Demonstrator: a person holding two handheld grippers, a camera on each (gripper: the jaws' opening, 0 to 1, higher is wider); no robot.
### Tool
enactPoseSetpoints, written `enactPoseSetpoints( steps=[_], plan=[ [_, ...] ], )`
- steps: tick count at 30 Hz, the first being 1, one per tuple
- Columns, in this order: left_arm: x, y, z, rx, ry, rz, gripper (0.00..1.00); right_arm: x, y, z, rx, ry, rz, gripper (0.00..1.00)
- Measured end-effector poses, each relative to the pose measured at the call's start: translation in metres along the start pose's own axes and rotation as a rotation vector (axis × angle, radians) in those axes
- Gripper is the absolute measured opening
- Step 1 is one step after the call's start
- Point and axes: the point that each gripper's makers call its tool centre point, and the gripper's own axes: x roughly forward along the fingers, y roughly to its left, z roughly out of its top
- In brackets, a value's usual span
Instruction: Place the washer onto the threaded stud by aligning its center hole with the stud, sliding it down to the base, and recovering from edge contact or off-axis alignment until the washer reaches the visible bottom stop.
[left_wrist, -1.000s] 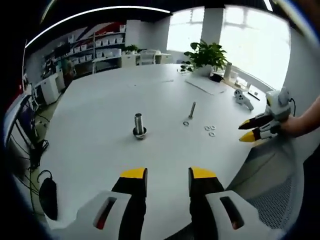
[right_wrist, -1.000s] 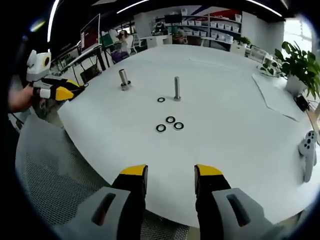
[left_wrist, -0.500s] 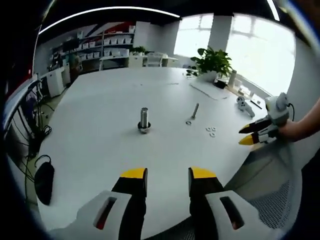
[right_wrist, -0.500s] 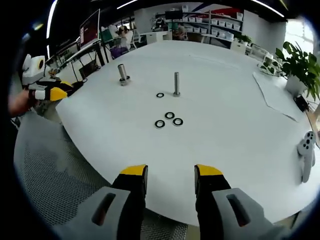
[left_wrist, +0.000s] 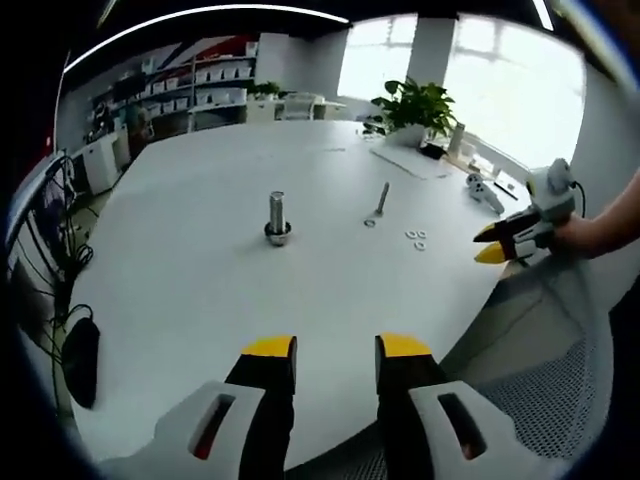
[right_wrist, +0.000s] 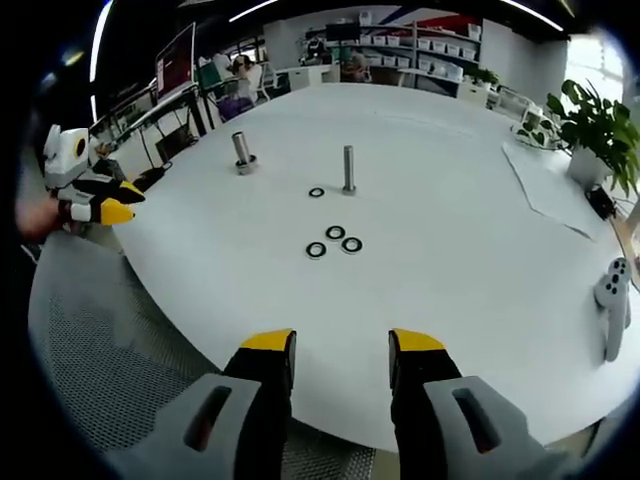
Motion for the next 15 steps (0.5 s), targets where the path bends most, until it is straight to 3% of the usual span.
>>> enactPoseSetpoints(
  steps=[15],
  plan=[
    [0.0017,-0.003,0.0019,0.005,-0.022,-0.01,0.29,0.0014,0.0014,-0.0027,-0.006,0.016,0.004,0.39]
  ],
)
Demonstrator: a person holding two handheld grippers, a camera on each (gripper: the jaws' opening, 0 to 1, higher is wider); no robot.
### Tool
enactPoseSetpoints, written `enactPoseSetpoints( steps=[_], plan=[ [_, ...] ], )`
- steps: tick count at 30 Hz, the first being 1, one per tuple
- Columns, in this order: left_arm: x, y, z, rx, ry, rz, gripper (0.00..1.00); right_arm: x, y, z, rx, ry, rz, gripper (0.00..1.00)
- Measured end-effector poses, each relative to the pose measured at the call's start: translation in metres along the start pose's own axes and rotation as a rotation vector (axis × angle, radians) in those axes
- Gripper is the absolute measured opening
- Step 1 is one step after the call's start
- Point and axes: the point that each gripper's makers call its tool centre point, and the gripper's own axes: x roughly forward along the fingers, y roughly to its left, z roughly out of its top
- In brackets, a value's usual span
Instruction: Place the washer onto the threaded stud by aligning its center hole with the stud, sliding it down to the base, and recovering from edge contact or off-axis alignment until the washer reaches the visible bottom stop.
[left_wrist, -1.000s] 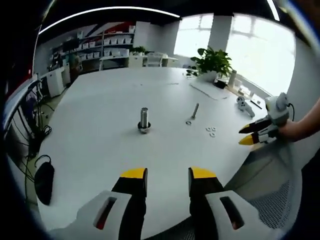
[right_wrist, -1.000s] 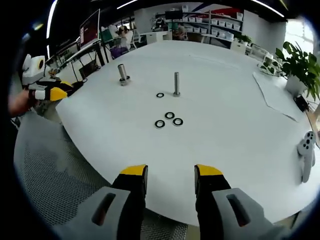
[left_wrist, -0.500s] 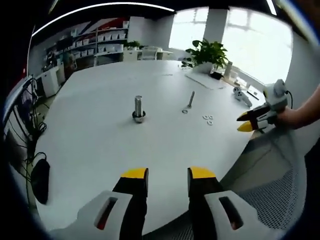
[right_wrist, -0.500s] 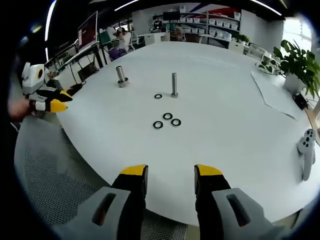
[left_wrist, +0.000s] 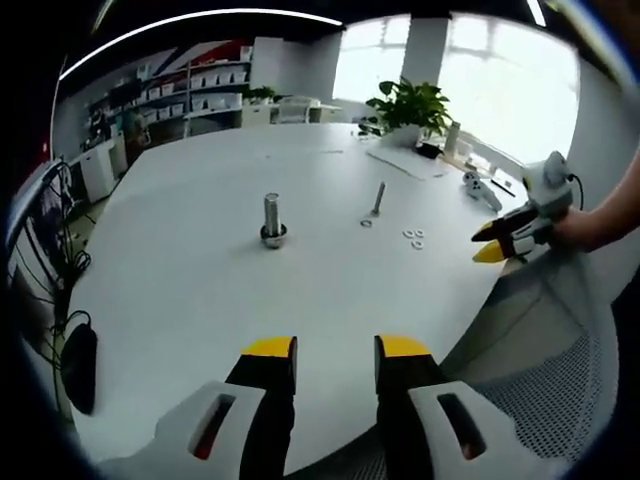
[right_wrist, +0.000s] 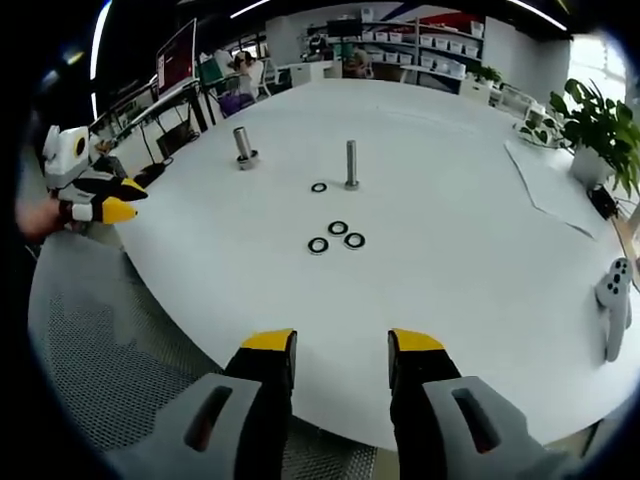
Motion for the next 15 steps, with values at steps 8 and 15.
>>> enactPoseSetpoints(
  steps=[8,15],
  plan=[
    [0.0012,-0.001,-0.0028,0.004,0.009,-0.007,0.29,-0.0009,-0.0011,0.0024,0.011,-0.014,-0.006,0.39],
    [0.0009,-0.0012,-0.005,-0.003,0.017,-0.008,0.29,-0.0034,-0.0018,0.0073,0.012,-0.038,-0.013,0.39]
  ],
)
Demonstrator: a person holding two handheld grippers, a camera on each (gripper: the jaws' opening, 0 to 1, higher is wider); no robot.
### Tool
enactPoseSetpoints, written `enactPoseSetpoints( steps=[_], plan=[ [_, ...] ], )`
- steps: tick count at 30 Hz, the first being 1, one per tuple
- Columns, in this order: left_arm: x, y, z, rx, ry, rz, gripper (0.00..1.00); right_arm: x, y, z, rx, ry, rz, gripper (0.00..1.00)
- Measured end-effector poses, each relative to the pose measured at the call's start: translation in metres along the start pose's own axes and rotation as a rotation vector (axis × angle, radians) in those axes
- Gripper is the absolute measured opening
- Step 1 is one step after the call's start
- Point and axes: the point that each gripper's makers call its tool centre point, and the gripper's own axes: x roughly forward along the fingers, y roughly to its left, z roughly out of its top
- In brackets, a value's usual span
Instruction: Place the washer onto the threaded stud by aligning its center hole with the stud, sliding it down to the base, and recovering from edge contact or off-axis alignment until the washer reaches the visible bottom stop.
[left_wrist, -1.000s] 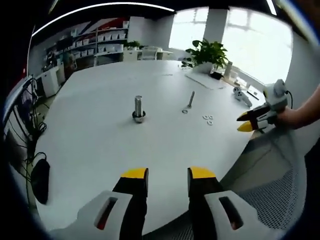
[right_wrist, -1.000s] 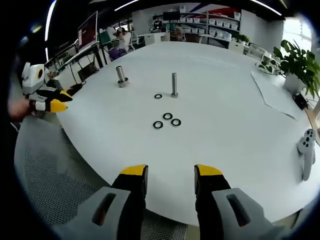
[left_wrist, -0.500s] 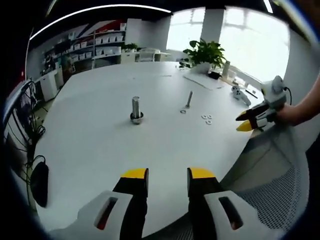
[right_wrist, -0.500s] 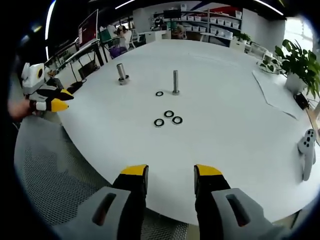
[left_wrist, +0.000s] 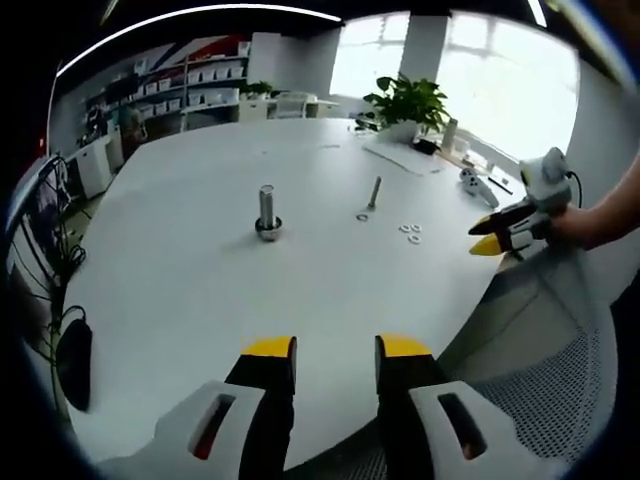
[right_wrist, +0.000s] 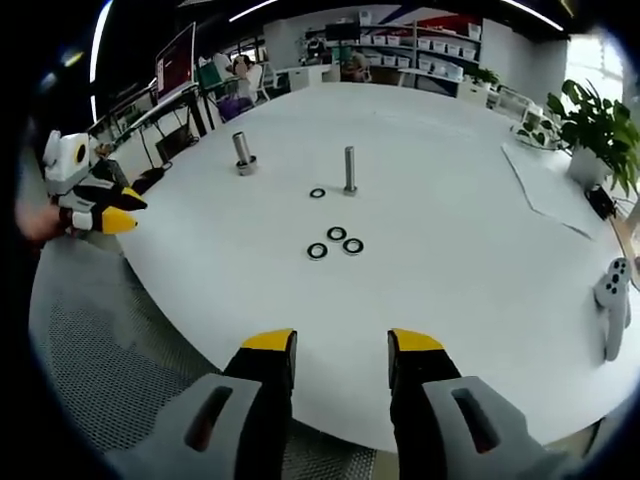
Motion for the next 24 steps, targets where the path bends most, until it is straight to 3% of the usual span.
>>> enactPoseSetpoints(
  steps=[12,24],
  plan=[
    [-0.0009,0.002,0.0007,0.014,-0.013,0.011,0.3,-0.0013,-0.0012,0.0021,0.001,-0.006,-0.008,0.39],
    [-0.0007,0.0041,0.0006,-0.023,-0.017,0.012,0.31,0.0009,0.0021,-0.0034,-0.025,0.027,0.005,0.39]
  ],
)
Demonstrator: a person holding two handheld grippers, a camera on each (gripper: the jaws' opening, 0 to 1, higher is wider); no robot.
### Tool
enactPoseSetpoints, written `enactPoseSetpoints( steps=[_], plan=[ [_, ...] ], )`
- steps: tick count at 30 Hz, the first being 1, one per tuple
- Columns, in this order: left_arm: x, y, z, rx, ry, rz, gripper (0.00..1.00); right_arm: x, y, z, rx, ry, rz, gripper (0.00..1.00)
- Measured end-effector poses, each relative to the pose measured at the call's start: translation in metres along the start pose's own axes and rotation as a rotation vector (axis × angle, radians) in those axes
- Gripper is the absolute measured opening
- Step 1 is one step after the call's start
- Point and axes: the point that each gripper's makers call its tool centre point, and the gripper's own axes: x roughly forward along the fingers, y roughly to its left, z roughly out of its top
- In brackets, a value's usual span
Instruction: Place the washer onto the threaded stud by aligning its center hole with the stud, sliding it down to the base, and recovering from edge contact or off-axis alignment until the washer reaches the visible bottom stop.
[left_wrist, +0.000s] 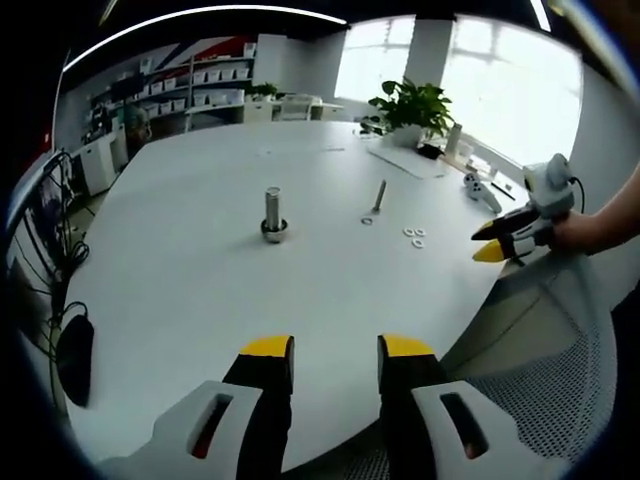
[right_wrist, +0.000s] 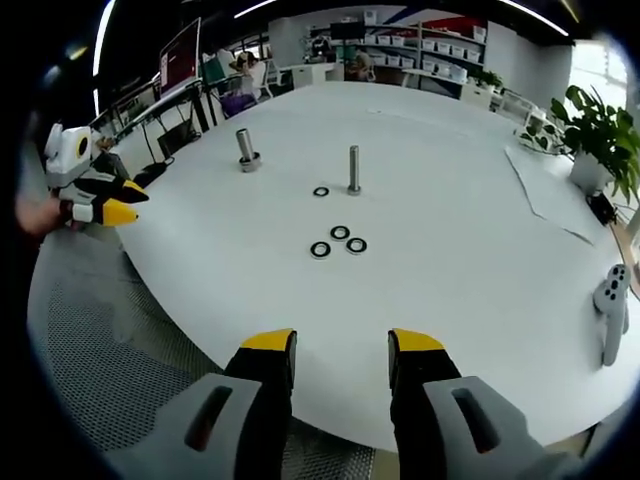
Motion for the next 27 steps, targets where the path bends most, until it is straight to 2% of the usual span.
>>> enactPoseSetpoints(
  steps=[7,16,22,27],
  plan=[
    [0.001,-0.001,-0.003,0.004,0.018,-0.005,0.32,0.002,0.007,-0.002,-0.034,0.015,0.024,0.37],
    [0.001,0.0,-0.001,-0.011,0.006,-0.008,0.32,0.003,0.01,-0.006,-0.064,0.043,0.034,0.39],
    [0.001,0.0,-0.002,-0.013,0.009,-0.007,0.32,0.006,0.018,-0.012,-0.123,0.095,0.071,0.39],
    [0.001,-0.001,0.002,-0.02,-0.009,-0.015,0.32,0.006,0.025,-0.017,-0.239,0.153,0.115,0.4]
  ],
)
